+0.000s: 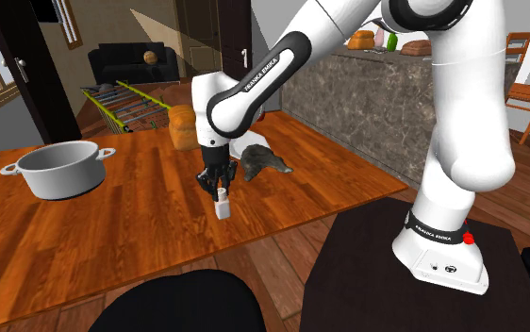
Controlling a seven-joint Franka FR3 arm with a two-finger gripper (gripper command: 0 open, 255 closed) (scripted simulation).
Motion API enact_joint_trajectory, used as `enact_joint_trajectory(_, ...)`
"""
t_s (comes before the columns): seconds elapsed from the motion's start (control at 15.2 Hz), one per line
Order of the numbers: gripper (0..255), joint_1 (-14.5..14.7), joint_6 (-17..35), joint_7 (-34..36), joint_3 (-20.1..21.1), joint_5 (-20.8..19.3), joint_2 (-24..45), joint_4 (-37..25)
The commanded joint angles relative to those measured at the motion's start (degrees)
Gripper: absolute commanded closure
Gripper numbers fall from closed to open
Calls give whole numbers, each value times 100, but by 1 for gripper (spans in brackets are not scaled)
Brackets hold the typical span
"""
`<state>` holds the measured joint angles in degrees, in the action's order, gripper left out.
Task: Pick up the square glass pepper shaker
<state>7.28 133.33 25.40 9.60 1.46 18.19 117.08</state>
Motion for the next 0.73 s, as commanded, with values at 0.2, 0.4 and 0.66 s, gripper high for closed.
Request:
enact_joint_trajectory(0.2, 255, 1, 4, -1, 1, 1, 2, 6)
enact_joint_trajectory(0.4, 255, 1, -68, 3, 6, 7, -43, -22)
enact_joint_trajectory(0.66, 255, -12, -332, -3, 18, 37, -235, -95)
